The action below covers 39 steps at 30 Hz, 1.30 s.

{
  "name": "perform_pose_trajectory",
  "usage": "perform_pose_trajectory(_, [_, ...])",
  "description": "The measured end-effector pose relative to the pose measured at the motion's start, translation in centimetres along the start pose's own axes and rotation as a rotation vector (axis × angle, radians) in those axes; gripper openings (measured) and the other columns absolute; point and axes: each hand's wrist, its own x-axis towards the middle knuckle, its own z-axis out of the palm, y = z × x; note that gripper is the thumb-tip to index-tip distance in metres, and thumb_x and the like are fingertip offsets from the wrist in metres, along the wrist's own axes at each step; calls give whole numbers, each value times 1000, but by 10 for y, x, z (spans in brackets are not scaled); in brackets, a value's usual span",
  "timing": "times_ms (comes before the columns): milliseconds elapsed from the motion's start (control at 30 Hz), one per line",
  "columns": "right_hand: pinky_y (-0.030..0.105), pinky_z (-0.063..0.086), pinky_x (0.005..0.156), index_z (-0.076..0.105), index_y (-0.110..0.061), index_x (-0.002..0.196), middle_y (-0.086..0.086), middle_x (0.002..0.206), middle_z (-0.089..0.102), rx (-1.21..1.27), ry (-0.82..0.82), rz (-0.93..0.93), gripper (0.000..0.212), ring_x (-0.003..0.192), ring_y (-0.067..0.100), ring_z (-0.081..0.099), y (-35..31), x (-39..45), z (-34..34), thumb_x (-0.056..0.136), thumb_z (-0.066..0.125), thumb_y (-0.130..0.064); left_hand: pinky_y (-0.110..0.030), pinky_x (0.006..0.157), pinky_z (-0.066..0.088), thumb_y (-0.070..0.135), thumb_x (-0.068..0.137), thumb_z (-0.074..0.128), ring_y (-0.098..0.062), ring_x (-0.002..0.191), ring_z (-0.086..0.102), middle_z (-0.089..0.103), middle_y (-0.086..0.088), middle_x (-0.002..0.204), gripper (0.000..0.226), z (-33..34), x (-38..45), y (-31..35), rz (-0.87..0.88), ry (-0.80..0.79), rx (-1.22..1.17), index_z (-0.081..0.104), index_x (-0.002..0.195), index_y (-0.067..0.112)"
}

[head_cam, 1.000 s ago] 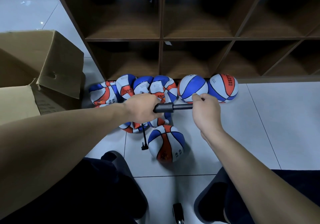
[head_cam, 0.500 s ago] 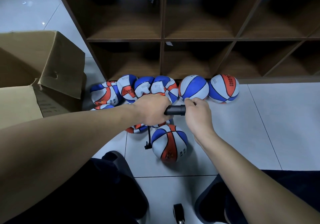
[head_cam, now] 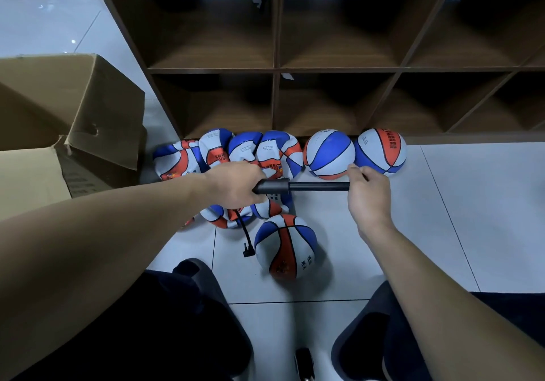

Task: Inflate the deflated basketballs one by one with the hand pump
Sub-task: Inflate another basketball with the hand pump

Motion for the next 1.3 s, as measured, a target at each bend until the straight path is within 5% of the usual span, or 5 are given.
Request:
perform_pose_trajectory(367, [36,36,61,37,-19,63,-6,59,38,-2,4,-38,50,60,19,38,-12,-29,28,106,58,-34,-30,54,41,42,101,64,-19,64,62,63,4,68,25,-2,-2,29,55,111,9,62,81,27])
perform_pose_trajectory(500, [31,36,58,41,-20,64,-8,56,40,-26,-33,-42,49,56,14,41,-15,-36,33,107,58,-35,-39,61,58,43,101,63,-20,65,66,67,2,71,23,-1,0,36,77,122,9,66,85,26])
perform_pose_trajectory(767, [13,36,49,48,-22,70,-5,69,49,-45,-121,-58,42,61,11,47,-9,-42,41,111,52,-30,-37,62,55,46,102,64,-18,67,64,66,3,74,25,-3,2,42,124,107,48,66,87,26])
perform_pose_trajectory(1100, [35,29,61,38,-14,69,-2,62,34,-62,-107,-9,43,63,20,32,-7,-13,19,104,58,-28,-39,64,58,48,99,67,-18,67,66,66,5,72,22,1,6,18,95,97,5,64,87,30])
perform_pose_trajectory(1300, [33,28,59,34,-16,68,-4,59,30,-56,-17,-24,42,57,15,27,-2,2,-3,103,57,-23,-40,64,58,42,102,68,-17,64,64,67,3,73,20,-1,2,-4,54,-5,-25,63,86,30])
